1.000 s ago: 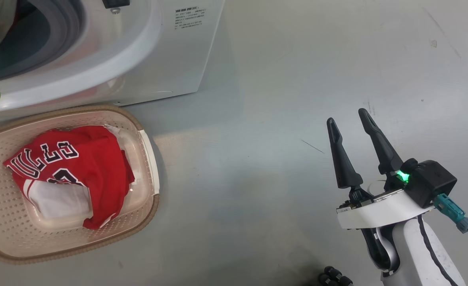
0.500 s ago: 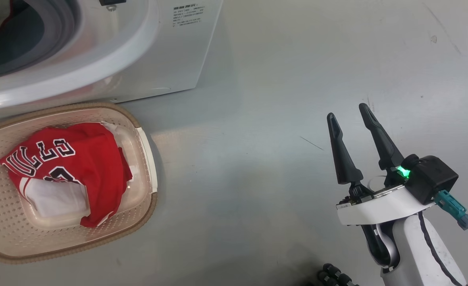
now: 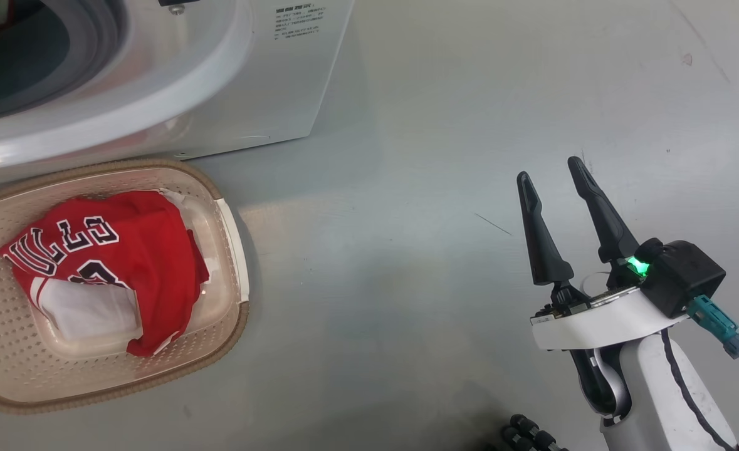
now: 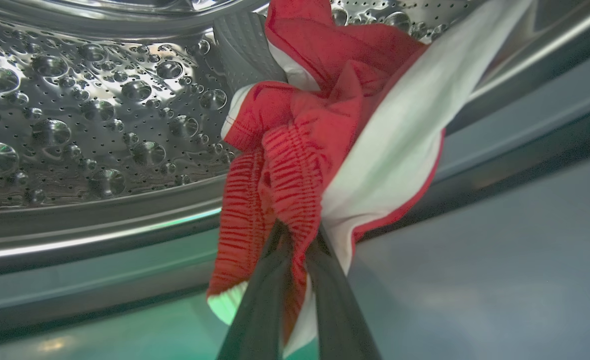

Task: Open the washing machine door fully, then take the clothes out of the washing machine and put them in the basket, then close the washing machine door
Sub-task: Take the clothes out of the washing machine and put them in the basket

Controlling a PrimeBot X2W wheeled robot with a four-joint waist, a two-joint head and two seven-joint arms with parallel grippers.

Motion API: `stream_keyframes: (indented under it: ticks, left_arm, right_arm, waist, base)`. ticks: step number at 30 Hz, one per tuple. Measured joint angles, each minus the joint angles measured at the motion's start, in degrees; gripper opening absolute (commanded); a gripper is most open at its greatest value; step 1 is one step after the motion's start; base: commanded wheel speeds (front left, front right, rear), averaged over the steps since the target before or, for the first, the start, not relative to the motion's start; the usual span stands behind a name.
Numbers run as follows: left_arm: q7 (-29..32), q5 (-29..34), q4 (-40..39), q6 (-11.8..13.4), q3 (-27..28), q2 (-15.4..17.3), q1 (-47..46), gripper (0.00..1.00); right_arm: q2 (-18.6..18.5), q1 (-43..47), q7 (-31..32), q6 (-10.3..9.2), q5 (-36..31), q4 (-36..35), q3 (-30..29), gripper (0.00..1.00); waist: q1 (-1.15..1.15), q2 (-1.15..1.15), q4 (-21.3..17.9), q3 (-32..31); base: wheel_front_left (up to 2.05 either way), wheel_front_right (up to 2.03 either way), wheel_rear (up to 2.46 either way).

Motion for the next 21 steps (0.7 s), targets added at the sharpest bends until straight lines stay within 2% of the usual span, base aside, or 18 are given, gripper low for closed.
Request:
stream_keyframes:
  ticks: [5, 14, 21]
  left_arm:
    - [-1.5, -0.2, 0.8, -0.1, -0.7, 0.0, -0.2, 0.00]
    - [-7.9, -0.2, 1.8, -0.1, -2.9, -0.8, 0.1, 0.00]
    - [-14.2, -0.3, 1.8, -0.1, -3.6, -2.8, 1.8, 0.00]
  right_arm:
    - [0.0, -0.2, 0.0, -0.01, 0.0, 0.0, -0.1, 1.00]
    - [0.0, -0.4, 0.0, -0.05, 0.0, 0.6, -1.1, 1.00]
    - [0.0, -0.4, 0.0, -0.05, -0.6, 1.4, -2.3, 1.00]
  waist:
    - [0.00, 0.00, 0.2, -0.2]
    - [0.00, 0.00, 0.8, -1.8]
    - [0.00, 0.00, 1.9, -4.1]
  base:
    - [0.00, 0.00, 0.00]
    - [0.00, 0.00, 0.00]
    - [0.00, 0.00, 0.00]
